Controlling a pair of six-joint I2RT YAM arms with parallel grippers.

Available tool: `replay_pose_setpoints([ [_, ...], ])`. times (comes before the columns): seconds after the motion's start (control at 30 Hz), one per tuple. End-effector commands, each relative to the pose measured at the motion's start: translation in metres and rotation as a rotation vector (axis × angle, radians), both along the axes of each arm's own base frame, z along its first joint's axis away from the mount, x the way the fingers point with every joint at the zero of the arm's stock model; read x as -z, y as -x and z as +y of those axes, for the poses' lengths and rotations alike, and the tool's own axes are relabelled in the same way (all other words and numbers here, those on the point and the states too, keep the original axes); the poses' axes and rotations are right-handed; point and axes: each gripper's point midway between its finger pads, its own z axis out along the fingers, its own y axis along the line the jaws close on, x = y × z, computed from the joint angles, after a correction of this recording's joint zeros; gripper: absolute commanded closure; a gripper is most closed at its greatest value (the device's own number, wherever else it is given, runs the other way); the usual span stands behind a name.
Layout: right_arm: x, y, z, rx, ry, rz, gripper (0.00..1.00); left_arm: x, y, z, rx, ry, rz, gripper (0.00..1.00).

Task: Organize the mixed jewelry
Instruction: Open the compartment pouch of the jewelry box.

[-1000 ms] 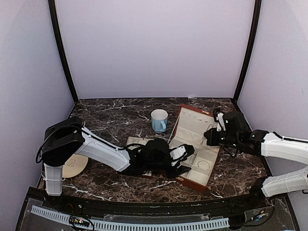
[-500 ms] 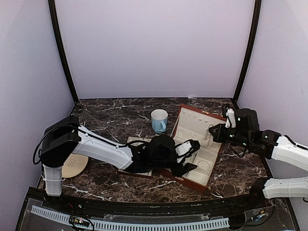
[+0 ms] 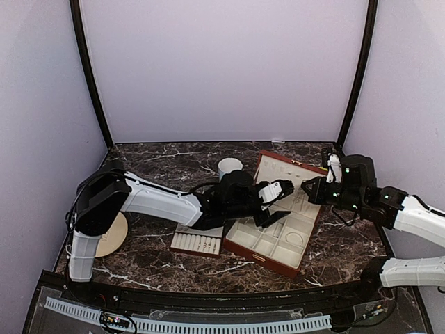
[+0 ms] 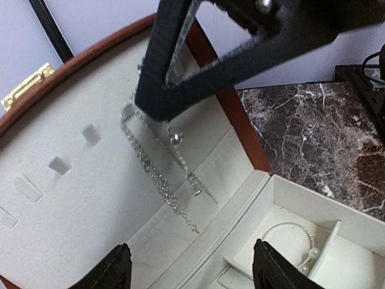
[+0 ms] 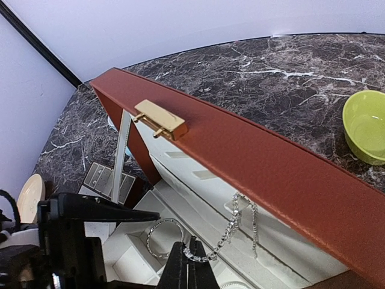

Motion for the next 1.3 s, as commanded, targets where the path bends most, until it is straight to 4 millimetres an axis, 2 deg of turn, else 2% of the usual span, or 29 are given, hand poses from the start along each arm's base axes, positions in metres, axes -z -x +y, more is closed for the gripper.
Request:
replay_pose_setpoints([
  [0.0, -0.021, -0.004, 0.005, -0.014, -0.047, -0.054, 1.0, 0.004, -0.003, -0.013, 0.049, -0.031, -0.107, 0.29],
  [0.17, -0.022, -0.001, 0.008, -0.033, -0.059, -0.058, 1.0, 0.015, -0.014, -0.017, 0.031, -0.075, -0.154, 0.29],
  [0.57, -0.016, -0.001, 0.01, -0.039, -0.063, -0.048, 1.0, 0.011, -0.035, -0.019, -0.004, -0.077, -0.204, 0.28],
  [0.77, -0.017, -0.001, 0.011, -0.044, -0.067, -0.049, 1.0, 0.019, -0.046, -0.022, -0.002, -0.106, -0.194, 0.28],
  [1.17, -0.018, 0.0, 0.01, -0.046, -0.07, -0.055, 1.0, 0.046, -0.044, -0.02, 0.031, -0.195, -0.159, 0.34],
  [1.27, -0.018, 0.0, 0.012, -0.05, -0.073, -0.055, 1.0, 0.052, -0.042, -0.019, 0.038, -0.206, -0.152, 0.4],
])
